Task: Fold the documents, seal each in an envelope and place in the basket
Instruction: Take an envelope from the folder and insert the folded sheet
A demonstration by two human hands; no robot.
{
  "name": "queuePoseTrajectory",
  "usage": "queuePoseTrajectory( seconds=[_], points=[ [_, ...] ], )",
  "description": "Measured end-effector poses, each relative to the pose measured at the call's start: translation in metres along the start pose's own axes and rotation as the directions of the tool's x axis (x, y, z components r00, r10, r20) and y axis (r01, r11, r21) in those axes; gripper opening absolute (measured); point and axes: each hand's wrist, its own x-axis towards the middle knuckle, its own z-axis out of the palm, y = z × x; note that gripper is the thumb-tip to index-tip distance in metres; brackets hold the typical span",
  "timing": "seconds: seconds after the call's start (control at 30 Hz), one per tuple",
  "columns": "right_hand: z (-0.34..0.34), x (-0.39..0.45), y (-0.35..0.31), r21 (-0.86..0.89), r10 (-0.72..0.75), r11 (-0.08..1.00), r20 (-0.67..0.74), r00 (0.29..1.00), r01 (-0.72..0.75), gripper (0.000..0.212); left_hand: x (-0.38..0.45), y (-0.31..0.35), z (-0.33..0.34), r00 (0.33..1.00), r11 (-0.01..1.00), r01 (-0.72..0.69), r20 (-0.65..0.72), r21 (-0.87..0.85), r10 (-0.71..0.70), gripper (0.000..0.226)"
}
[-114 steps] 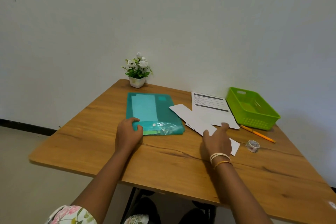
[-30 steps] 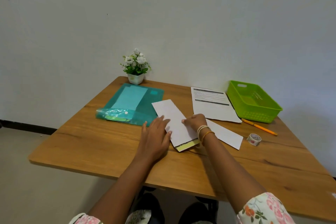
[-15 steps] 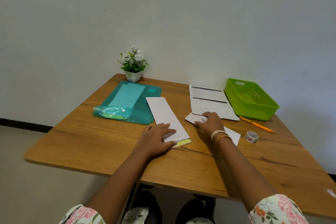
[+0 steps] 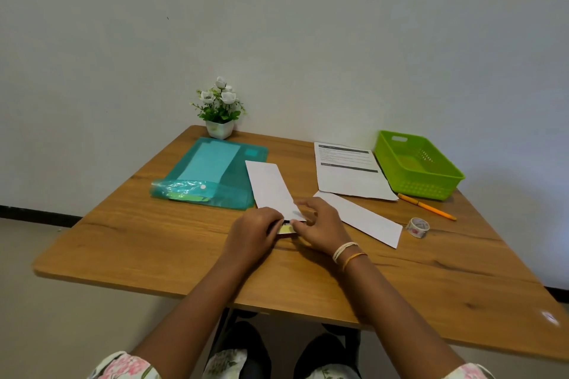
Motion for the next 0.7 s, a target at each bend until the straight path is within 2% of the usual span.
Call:
queuePoseTrajectory(
  seconds=[0.13, 0.3, 0.43, 0.53, 0.7],
  points=[
    [0.004, 0.003, -0.008, -0.169, -0.143, 0.976, -0.008, 0.990, 0.140, 0.050, 0.000, 0.002, -0.001, 0.997, 0.997, -0.031, -0.078, -0.075, 0.025, 0.014],
    [0.007, 0.004, -0.012, -0.017, -0.058, 0.998, -0.013, 0.998, 0.058, 0.036, 0.000, 0.003, 0.001, 0.993, 0.994, -0.047, -0.108, -0.098, 0.037, 0.016],
    [0.004, 0.003, -0.015, 0.121, 0.005, 0.993, 0.011, 1.000, -0.006, 0.033, 0.000, 0.003, 0.002, 0.992, 0.995, -0.042, -0.124, -0.090, 0.030, 0.014],
    [0.002, 0.002, -0.015, 0.153, 0.030, 0.988, 0.052, 0.998, -0.038, 0.024, -0.001, 0.001, 0.002, 0.990, 0.992, 0.014, -0.137, -0.125, -0.031, 0.014],
    [0.002, 0.001, -0.017, -0.107, -0.028, 0.994, 0.017, 0.999, 0.030, 0.029, 0.000, 0.003, 0.003, 0.985, 0.974, 0.067, -0.139, -0.218, -0.099, 0.016]
  ],
)
